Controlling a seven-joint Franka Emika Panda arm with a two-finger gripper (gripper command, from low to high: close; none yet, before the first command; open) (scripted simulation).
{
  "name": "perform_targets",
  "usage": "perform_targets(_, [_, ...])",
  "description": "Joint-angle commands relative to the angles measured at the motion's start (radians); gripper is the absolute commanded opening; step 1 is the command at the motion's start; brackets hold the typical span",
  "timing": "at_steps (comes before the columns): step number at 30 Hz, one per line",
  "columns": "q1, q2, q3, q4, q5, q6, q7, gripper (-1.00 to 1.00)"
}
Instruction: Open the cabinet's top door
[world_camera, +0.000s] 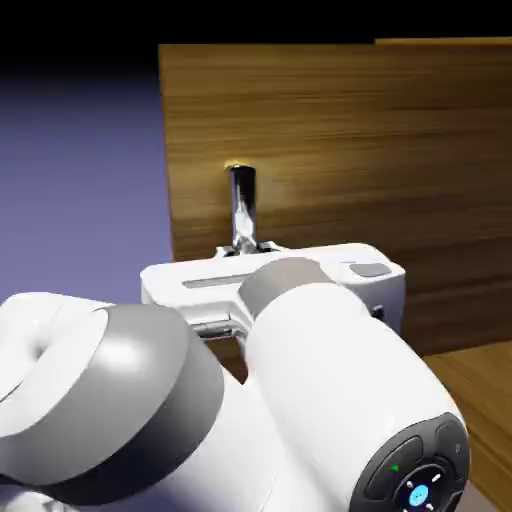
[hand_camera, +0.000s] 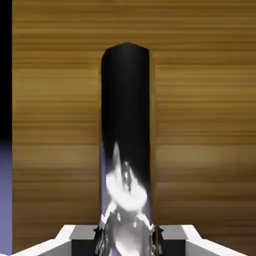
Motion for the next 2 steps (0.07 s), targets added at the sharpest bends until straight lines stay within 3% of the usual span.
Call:
perform_targets(1, [0.025, 0.002, 0.006, 0.036, -0.001, -0.023, 0.009, -1.0])
perform_targets(2, [0.049, 0.005, 0.012, 0.073, 0.0, -0.048, 0.018, -1.0])
